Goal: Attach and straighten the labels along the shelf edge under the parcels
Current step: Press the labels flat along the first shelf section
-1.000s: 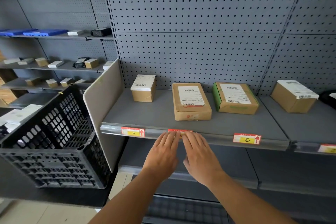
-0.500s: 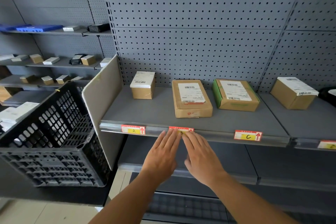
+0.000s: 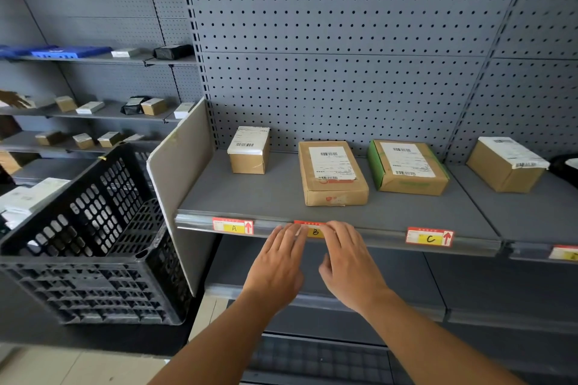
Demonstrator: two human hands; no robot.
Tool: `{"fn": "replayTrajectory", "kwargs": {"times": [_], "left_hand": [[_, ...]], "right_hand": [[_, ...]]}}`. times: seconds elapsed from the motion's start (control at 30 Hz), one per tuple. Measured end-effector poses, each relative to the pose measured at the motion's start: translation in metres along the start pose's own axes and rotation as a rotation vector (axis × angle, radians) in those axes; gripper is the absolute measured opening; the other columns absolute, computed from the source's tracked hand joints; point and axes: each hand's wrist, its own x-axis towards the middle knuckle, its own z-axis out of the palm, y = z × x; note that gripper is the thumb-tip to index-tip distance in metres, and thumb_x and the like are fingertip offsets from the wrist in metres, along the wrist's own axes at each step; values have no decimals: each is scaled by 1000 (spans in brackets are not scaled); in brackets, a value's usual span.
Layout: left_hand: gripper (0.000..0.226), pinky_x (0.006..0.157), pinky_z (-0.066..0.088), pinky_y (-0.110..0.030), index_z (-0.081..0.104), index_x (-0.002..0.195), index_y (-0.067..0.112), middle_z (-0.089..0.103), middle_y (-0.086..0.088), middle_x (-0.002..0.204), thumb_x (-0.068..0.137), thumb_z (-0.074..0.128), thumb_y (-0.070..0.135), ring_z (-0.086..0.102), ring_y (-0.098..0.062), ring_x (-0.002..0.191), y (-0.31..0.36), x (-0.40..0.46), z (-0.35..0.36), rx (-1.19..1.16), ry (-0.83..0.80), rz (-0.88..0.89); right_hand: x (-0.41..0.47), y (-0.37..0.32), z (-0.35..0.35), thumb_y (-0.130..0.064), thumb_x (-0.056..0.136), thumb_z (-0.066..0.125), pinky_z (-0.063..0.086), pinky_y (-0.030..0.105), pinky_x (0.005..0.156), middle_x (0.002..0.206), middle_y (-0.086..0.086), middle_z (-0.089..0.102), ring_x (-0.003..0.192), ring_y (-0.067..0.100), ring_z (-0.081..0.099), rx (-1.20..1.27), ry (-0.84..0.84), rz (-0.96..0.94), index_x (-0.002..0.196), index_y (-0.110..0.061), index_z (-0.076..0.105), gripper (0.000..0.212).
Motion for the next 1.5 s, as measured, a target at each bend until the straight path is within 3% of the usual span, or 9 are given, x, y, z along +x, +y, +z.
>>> {"fn": "replayTrajectory", "kwargs": {"times": [0.23,0.43,0.57,0.73,1.03,1.33,1.5], "left_hand": [[74,120,6,-38,18,154,7,31,-11,157,88,50,20,27,-25,146,3,0,-6,-53,-2,-35],[75,121,5,-38,11,155,10,25,-9,160,90,48,20,22,-25,148,2,0,-9,-80,5,-58],[71,123,9,-40,9,155,11,22,-8,160,95,44,23,17,-24,149,4,2,-10,-96,9,-62],[65,121,1,-36,16,154,12,27,-6,156,96,44,24,21,-23,146,3,5,-13,-84,33,-77],[62,123,3,-39,19,153,13,31,-5,155,96,43,25,24,-24,145,1,11,-18,-57,32,-59],[60,121,-1,-38,18,152,16,30,-2,154,99,42,30,23,-23,144,1,13,-21,-41,54,-54],[59,123,10,-40,27,150,15,37,-3,151,96,46,27,30,-23,141,-2,14,-16,-39,36,-66]], "right_hand": [[10,4,-3,-13,85,63,45,35,106,130,0,48,122,19,45,115,21,-2,135,-16,48,52],[10,2,-4,-16,88,61,42,33,106,127,-4,52,119,17,46,86,-8,-76,135,-19,49,49],[8,0,-1,-15,84,64,44,37,108,128,0,54,121,20,49,55,34,-3,131,-16,52,48],[7,2,-1,-15,82,68,45,37,107,128,1,54,120,20,50,32,28,-19,130,-14,52,51],[8,6,-6,-10,83,68,51,33,98,124,4,54,111,20,54,93,56,-5,134,-14,49,55],[13,7,-7,-11,83,67,52,35,93,110,1,59,103,20,54,46,42,1,116,-14,57,34],[16,10,-10,-12,85,63,48,35,98,114,0,57,108,20,51,22,-18,-39,119,-14,57,34]]}}
